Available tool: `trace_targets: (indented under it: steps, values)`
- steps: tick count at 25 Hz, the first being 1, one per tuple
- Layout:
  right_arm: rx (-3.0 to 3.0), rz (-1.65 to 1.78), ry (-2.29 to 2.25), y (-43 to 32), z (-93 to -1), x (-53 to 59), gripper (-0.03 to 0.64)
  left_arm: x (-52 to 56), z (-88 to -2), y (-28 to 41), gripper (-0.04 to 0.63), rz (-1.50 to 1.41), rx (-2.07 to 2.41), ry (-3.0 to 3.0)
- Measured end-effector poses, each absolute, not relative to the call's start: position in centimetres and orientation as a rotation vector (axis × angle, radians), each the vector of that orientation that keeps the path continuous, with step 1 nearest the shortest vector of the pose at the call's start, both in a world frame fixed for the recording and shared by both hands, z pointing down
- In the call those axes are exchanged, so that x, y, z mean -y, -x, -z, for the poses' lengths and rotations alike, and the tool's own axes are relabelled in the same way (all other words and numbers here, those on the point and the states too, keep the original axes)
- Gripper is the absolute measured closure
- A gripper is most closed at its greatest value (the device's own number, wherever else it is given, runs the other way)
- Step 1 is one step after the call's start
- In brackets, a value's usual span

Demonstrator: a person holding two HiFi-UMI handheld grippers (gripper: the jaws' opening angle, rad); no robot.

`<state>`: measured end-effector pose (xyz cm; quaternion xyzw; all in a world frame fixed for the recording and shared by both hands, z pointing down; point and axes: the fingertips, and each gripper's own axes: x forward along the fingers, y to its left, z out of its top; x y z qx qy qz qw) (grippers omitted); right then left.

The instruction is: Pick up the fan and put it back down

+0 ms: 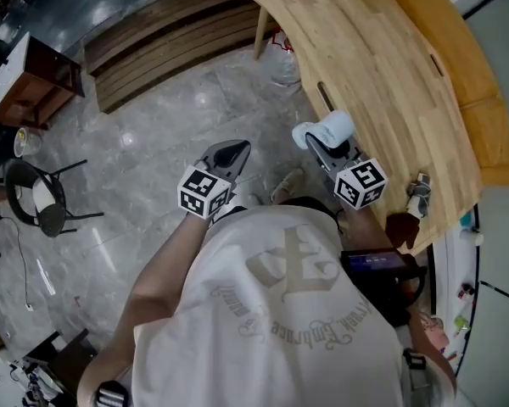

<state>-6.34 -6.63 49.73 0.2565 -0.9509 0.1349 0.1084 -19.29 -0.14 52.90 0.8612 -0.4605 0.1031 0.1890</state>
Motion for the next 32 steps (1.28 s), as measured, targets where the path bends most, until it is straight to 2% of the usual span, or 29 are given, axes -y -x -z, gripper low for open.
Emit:
trace_targets:
  steps: [13,32]
  values:
    - [2.834,-0.430,-0.711,6.4,-49.2,-0.5,0.468,-5.5,-52.6,16.9,0.584,-0.306,1.187,-2.506]
    - [2.793,-0.400,-0.904,1.9,-48.6,-0.8,0.468,-3.8,-52.4,13.2,0.584,-0.300,1.061,-2.570]
